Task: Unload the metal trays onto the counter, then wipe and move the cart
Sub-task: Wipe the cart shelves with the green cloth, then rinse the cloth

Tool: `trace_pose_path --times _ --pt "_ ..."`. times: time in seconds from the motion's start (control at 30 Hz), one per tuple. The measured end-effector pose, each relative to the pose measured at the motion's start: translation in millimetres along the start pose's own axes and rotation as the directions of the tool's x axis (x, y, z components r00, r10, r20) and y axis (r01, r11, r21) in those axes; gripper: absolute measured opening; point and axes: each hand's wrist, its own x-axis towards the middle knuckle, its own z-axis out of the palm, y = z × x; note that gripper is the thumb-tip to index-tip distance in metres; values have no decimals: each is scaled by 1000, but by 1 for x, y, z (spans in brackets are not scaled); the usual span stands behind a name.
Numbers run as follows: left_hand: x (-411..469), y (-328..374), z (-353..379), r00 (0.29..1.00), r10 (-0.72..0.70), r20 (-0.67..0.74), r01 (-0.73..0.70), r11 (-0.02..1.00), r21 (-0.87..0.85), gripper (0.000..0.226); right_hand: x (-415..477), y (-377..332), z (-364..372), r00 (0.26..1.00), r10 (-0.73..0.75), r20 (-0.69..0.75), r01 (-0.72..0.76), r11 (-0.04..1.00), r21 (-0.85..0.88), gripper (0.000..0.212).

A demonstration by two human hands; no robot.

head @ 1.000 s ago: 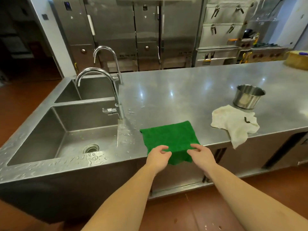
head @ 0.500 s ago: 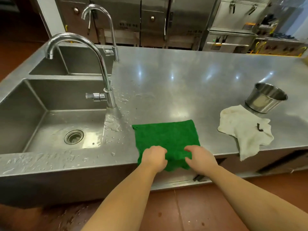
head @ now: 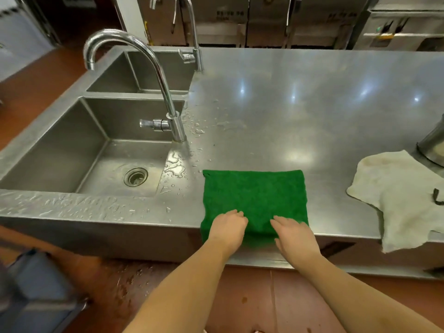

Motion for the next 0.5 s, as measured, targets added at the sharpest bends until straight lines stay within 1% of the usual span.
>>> trace_pose_path --times 0.07,0.1,0.17,0.27,0.33,0.37,0.4,0.43,0.5 --pt "1 3 0 1000 -20 -1 20 999 36 21 0 9 3 997 -51 -55 47 996 -71 35" --pt "1 4 1 1000 -30 -2 30 998 50 20 1 13 2 994 -69 -81 61 993 -101 34" --pt "0 5 1 999 -42 -13 43 996 77 18 3 19 -1 992 -100 -84 89 989 -122 37" --pt "-1 8 -3 999 -49 -10 50 992 119 15 7 24 -1 985 -147 -90 135 983 -124 39" --pt "-3 9 -9 999 -52 -3 52 991 127 14 7 25 -5 989 -129 -72 123 989 -81 29" --pt "-4 7 -11 998 -58 -6 58 992 115 14 7 25 -10 992 -110 -64 108 993 -37 21" --pt "-6 5 -13 997 -73 -23 75 993 86 14 8 25 -14 990 -107 -96 108 994 2 14" --pt "-9 3 -15 993 -102 -53 103 994 31 15 10 25 -18 986 -100 -131 107 993 47 13" --pt "-17 -4 -22 975 -184 -127 167 976 -139 19 13 21 -35 983 -96 -158 122 978 170 16"
